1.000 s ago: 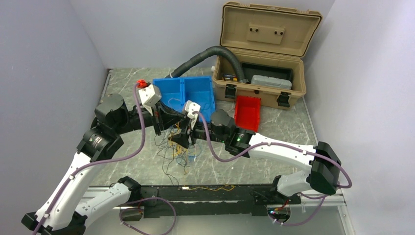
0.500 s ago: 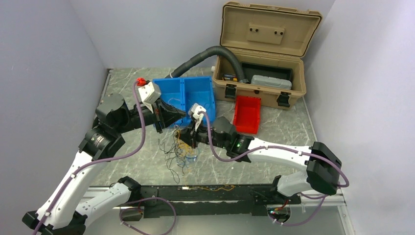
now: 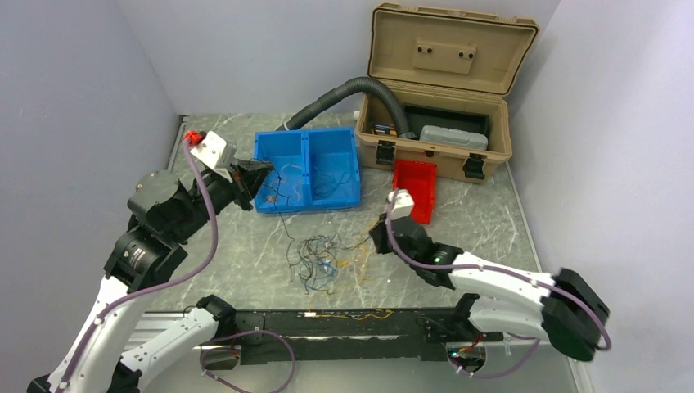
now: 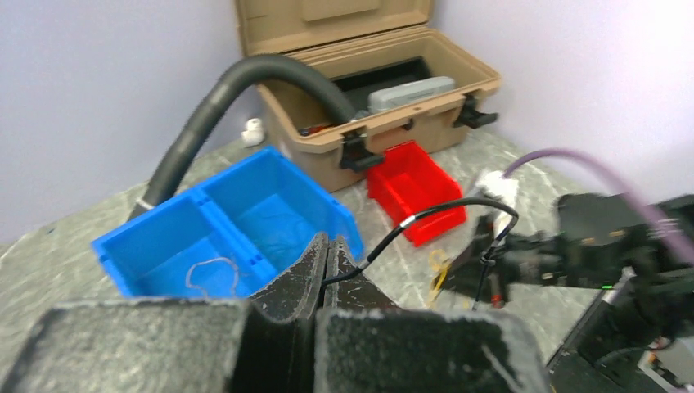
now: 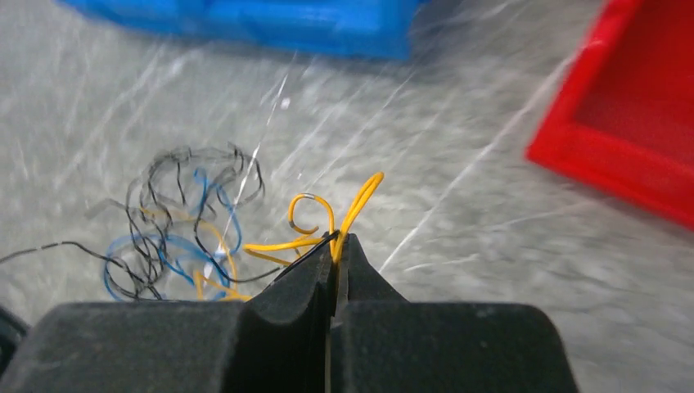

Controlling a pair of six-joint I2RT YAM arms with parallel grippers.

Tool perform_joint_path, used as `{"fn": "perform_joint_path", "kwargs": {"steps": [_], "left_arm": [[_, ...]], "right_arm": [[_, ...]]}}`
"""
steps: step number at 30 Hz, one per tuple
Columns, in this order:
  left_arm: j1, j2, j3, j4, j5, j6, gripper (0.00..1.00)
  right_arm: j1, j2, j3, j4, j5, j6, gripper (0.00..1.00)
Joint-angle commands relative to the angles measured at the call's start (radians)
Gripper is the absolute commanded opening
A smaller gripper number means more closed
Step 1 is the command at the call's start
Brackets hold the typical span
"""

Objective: Untangle the cables

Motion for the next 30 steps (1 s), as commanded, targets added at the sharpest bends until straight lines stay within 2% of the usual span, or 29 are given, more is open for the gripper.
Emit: {"fn": "perform_joint_path", "kwargs": {"steps": [1,4,6,7,8,12,13,15,17,21,30], "left_arm": [[0.004,0.028,0.037,-0.065,-0.213,0.021,0.0],[0.005,0.067,0.069,-0.134,-0.381,-0.009,0.0],[0.006,0.082,0.087,-0.15,-0.406,-0.01,0.0],[0.006,0.083,0.092,-0.146,-0.393,-0.008,0.0],[0.007,0.083,0.094,-0.137,-0.375,-0.006,0.0],[0.007,0.094,0.122,-0.125,-0.355,-0.01,0.0],[0.007,0.102,0.137,-0.133,-0.361,-0.007,0.0],[0.007,0.113,0.161,-0.139,-0.346,-0.001,0.0],[0.007,0.119,0.17,-0.128,-0.294,0.005,0.0],[0.006,0.124,0.179,-0.101,-0.213,-0.006,0.0],[0.007,0.14,0.264,-0.138,-0.246,0.02,0.0]], "right_arm": [[-0.061,-0.207,0.021,-0.172,0.184,0.042,0.0],[-0.11,-0.269,0.09,-0.369,0.319,0.068,0.03],[-0.134,-0.278,0.159,-0.474,0.355,0.061,0.5],[-0.136,-0.28,0.189,-0.495,0.334,0.018,0.67],[-0.137,-0.284,0.213,-0.506,0.307,-0.027,0.72],[-0.136,-0.333,0.256,-0.46,0.119,-0.189,0.8],[-0.135,-0.347,0.257,-0.432,0.036,-0.248,0.81],[-0.134,-0.352,0.266,-0.392,-0.225,-0.34,0.82],[-0.126,-0.321,0.284,-0.369,-0.376,-0.368,0.83],[-0.096,-0.19,0.335,-0.331,-0.397,-0.389,0.83],[-0.065,0.045,0.413,-0.176,-0.462,-0.368,0.83]]}}
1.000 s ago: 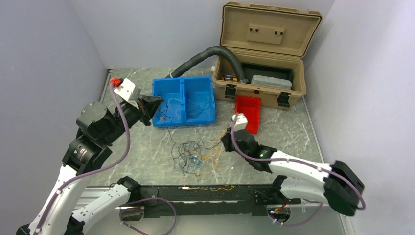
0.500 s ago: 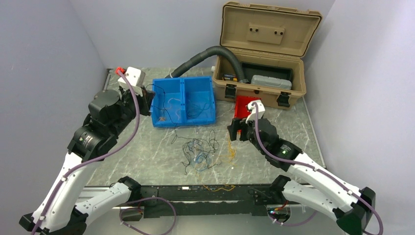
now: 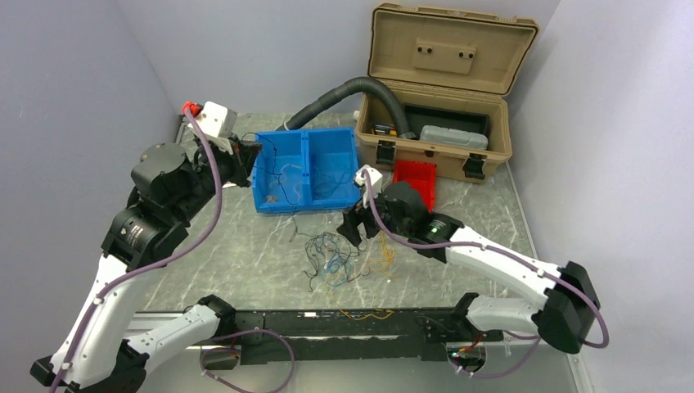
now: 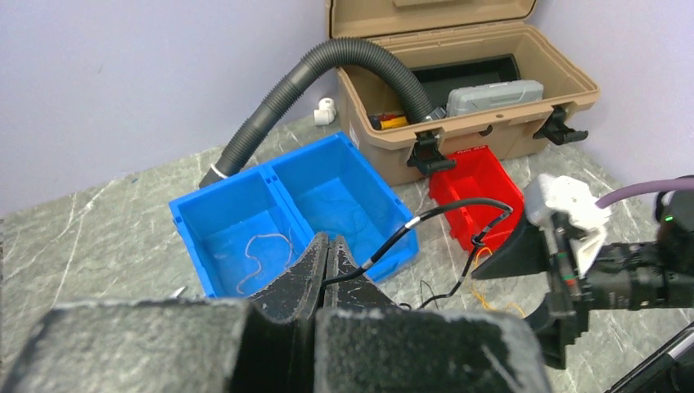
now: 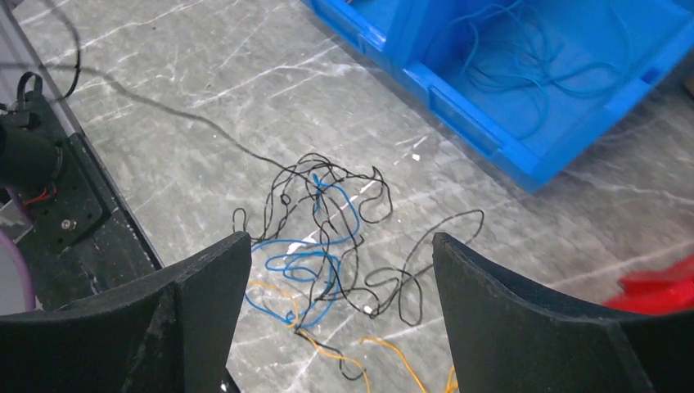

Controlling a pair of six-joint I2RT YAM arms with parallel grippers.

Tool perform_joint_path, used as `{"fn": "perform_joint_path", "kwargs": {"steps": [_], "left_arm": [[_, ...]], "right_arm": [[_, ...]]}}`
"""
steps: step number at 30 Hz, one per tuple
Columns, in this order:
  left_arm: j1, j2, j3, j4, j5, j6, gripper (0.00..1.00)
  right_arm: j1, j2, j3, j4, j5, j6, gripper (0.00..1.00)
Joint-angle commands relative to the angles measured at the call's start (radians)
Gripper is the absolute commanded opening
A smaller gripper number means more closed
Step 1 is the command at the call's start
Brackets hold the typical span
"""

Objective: Untangle the cables

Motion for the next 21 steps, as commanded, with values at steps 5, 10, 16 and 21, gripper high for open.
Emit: {"fn": "perform_joint_path", "kwargs": {"steps": [5,10,16,21], "left_arm": [[0.003,0.001,0.1,-0.007,-0.047,0.034,0.0],[0.004,-0.006,0.107,-0.008,-0.061,0.048,0.0],[0.005,-0.015,0.106,-0.011,-0.071,0.056,0.0],[0.004,-0.025,0.098,-0.013,-0.084,0.067,0.0]], "right_arm": [[0.052,0.175,0.091,0.178,-0.067,-0.001,0.82],[0.073,0.281,0.122,0.202,-0.078,0.01,0.81],[0.08,0.369,0.154,0.209,-0.102,0.02,0.78],[0.084,0.399,0.171,0.197,-0.164,0.011,0.75]]}}
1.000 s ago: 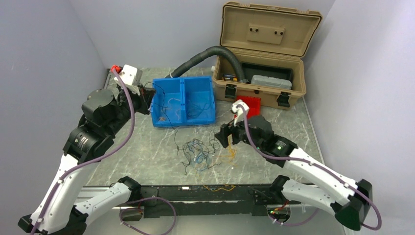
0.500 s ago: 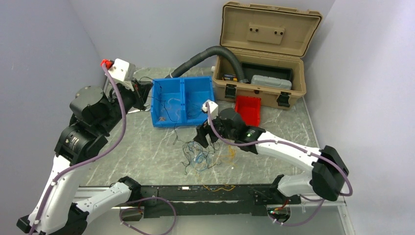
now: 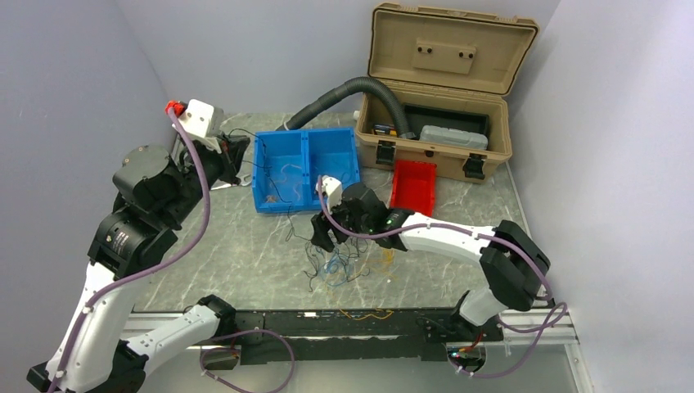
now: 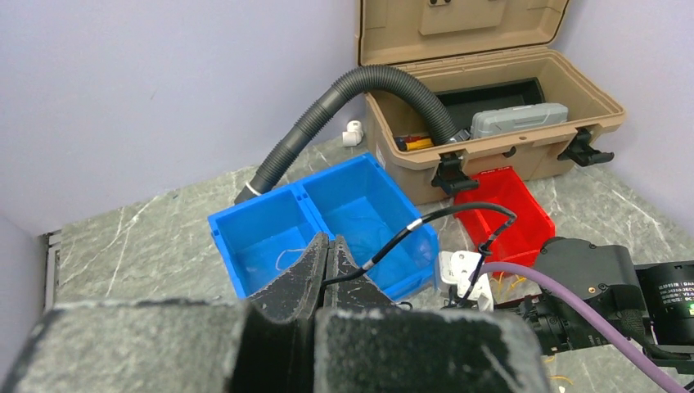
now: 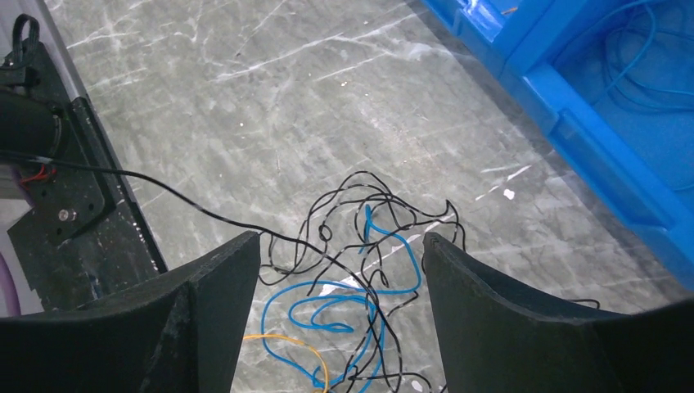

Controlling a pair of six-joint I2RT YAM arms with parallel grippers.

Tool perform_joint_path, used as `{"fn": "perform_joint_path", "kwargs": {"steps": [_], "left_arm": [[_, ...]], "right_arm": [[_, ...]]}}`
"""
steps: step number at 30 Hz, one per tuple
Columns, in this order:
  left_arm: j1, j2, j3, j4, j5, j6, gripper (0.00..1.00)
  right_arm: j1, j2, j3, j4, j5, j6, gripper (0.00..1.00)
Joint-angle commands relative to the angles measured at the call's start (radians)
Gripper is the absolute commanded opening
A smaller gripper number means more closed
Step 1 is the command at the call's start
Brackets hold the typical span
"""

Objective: Untangle the cables

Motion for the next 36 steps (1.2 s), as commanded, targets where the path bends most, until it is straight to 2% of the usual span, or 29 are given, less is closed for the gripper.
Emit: {"fn": "perform_joint_path", "kwargs": {"steps": [1,7,15,27,31,34,36], "left_arm": [[0.005,-0.018,0.025,0.007,-0.029,0.024,0.0],[0.005,-0.026,0.014,0.011,-0.033,0.029,0.0],[0.004,-0.028,0.001,0.018,-0.021,0.028,0.0],[0.005,-0.023,0.012,0.017,-0.022,0.028,0.0],[0.005,-0.024,0.013,0.013,-0.026,0.028,0.0],[0.005,-0.026,0.011,0.014,-0.03,0.029,0.0],[0.004,-0.024,0.013,0.01,-0.03,0.03,0.0]], "right_arm": [[0.008,0.001,0.047,0.047,-0.062,0.0,0.74],[0.0,-0.073,-0.011,0.03,0.042,0.012,0.74],[-0.015,-0.151,-0.072,-0.026,0.008,-0.022,0.72],[-0.016,-0.082,-0.09,-0.047,-0.01,-0.022,0.61],[-0.016,-0.051,-0.082,-0.049,0.008,-0.022,0.53],[-0.016,-0.027,-0.073,-0.058,0.017,-0.021,0.41],[-0.015,-0.019,-0.071,-0.058,0.022,-0.018,0.29]]}}
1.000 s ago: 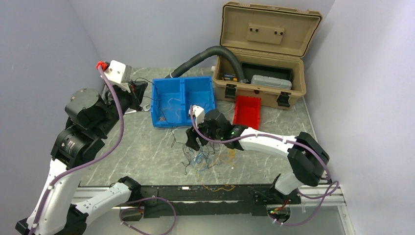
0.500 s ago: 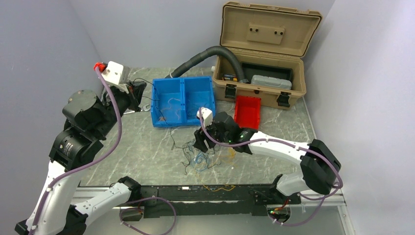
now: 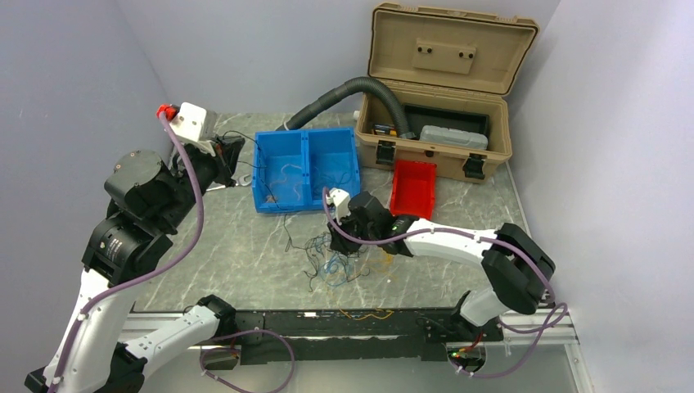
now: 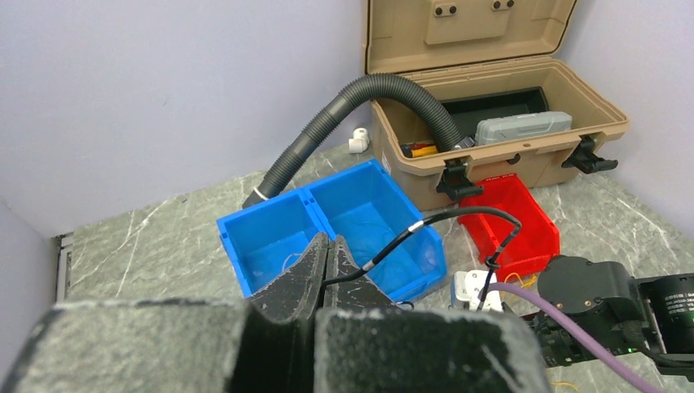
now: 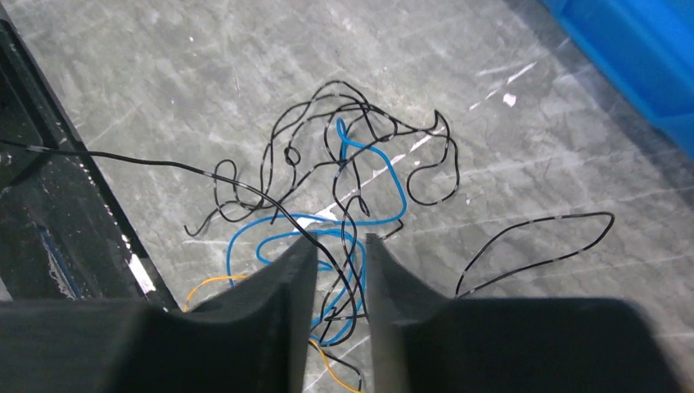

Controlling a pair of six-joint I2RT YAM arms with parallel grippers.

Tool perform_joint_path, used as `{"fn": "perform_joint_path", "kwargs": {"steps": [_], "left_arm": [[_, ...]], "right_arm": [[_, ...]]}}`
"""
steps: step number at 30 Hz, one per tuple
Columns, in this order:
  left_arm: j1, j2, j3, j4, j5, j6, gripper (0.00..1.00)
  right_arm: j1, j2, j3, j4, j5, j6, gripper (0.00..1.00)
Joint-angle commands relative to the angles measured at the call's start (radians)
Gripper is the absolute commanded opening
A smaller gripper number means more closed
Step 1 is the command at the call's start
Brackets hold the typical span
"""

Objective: Untangle the cables

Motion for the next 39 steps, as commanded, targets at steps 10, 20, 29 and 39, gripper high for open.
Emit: {"fn": "perform_joint_path", "kwargs": {"steps": [10,20,29,39], "left_arm": [[0.004,-0.012,-0.015,-0.016,-0.002,-0.002,0.0],[0.005,0.029,-0.091,-0.034,0.071,-0.079,0.0],[0.004,0.112,-0.075,-0.03,0.191,-0.145,0.0],[0.004,0.133,-0.044,-0.047,0.172,-0.154,0.0]], "right_arm": [[0.003,-0.146,0.126,-0.113,-0.038,0.054,0.0],[0.014,-0.3,0.559,-0.474,0.022,0.21,0.0],[-0.014,-0.34,0.712,-0.494,0.089,0.311,0.0],[-0.033,-0.33,0.557,-0.519,0.306,0.28,0.0]]}}
